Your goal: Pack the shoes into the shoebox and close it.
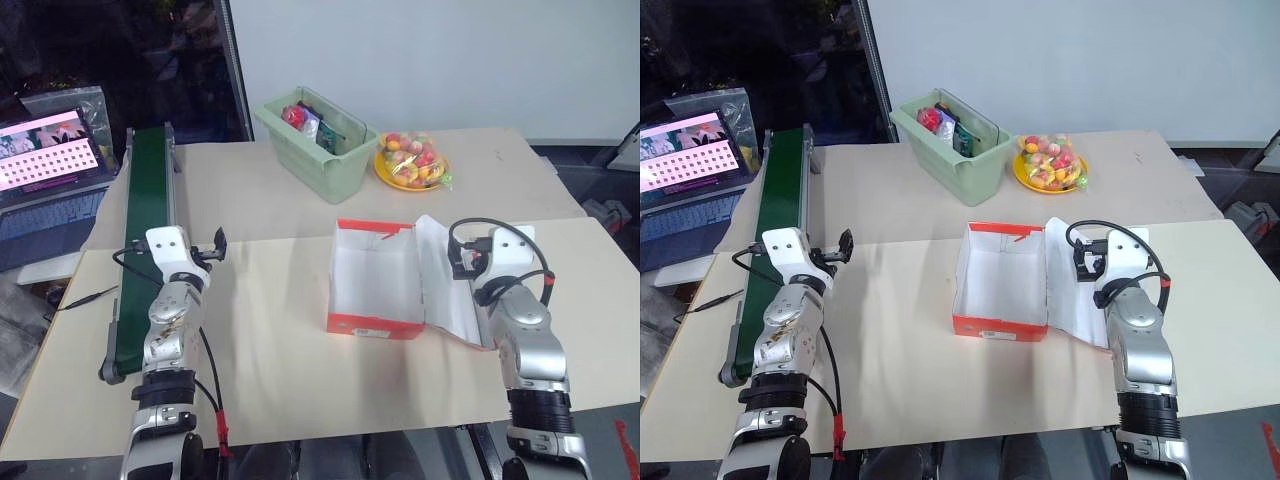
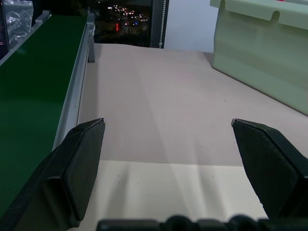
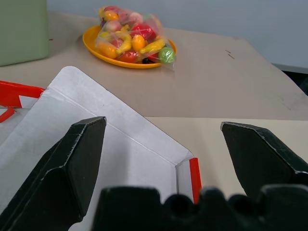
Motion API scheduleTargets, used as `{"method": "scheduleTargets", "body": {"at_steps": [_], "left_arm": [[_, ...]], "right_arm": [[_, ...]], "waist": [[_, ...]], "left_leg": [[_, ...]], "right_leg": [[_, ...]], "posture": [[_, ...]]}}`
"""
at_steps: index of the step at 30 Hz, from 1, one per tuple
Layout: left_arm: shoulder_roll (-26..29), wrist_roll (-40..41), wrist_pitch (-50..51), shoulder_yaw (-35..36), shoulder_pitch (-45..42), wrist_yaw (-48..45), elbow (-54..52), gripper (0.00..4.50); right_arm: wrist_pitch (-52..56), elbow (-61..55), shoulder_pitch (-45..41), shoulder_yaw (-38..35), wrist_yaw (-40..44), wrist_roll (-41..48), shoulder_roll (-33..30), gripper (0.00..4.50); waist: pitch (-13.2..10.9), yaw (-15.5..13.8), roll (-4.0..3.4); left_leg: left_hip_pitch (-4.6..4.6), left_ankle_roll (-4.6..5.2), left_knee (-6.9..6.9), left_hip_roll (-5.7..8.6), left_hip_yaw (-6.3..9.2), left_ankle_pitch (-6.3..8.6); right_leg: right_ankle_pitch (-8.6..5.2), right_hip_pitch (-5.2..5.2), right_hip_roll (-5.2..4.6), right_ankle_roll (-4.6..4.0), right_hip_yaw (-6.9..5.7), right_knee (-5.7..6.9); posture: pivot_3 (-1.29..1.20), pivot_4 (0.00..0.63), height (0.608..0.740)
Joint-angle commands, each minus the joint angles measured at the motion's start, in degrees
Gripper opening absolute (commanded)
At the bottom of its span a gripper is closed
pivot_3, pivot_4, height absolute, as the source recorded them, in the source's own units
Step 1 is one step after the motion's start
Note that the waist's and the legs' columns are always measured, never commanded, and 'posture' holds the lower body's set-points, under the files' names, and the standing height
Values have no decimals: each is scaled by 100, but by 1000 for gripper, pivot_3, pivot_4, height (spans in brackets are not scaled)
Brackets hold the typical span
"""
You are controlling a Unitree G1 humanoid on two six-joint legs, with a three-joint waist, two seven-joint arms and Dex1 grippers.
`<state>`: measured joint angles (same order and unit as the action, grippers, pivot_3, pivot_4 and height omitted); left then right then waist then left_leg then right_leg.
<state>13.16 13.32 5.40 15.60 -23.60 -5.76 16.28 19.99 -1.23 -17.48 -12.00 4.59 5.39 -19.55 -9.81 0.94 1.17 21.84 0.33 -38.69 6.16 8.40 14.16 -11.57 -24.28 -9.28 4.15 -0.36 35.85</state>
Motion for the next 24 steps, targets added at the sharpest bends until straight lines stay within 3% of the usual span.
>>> {"method": "scheduleTargets", "body": {"at_steps": [1,3,5,8,11,15,24], "left_arm": [[111,-82,37,-85,-2,-88,-256,4500],[124,-80,36,-151,-41,-166,-322,4500],[169,-104,32,-183,86,-194,-690,4500],[298,-242,128,-257,327,-206,-1279,4500],[276,-200,282,-229,472,-128,-1649,4500],[189,-271,418,-247,661,10,-1745,4500],[427,-94,1943,882,1845,759,-3431,4500]], "right_arm": [[39,-439,8,-93,-118,22,78,4482],[154,-701,-77,-189,-135,294,261,4482],[690,-1313,-352,51,647,1293,401,4482],[1675,-2280,-528,580,1931,2650,150,4482],[2222,-2795,-610,985,2894,3416,-325,4482],[2296,-2893,-820,1902,3939,3365,-965,4482],[1726,-2162,-1187,2546,4260,2489,-980,4482]], "waist": [[0,-2,0],[0,2,0],[0,30,0],[0,123,-1],[0,114,0],[1,23,2],[3,20,7]], "left_leg": [[0,0,0,0,0,0],[0,0,1,0,0,0],[0,0,0,-3,3,0],[0,4,1,-8,15,3],[-6,5,0,-11,20,15],[-10,6,0,-9,19,21],[-15,-16,-1,-34,11,40]], "right_leg": [[0,0,0,0,0,0],[0,-1,1,0,0,1],[0,-4,2,0,3,2],[3,-10,6,-4,25,2],[2,-4,22,-3,21,-5],[2,2,20,-2,20,-8],[3,-18,57,-4,46,-6]], "posture": [[0,150,740],[0,150,740],[0,150,740],[0,150,740],[0,150,740],[0,150,740],[0,150,740]]}}
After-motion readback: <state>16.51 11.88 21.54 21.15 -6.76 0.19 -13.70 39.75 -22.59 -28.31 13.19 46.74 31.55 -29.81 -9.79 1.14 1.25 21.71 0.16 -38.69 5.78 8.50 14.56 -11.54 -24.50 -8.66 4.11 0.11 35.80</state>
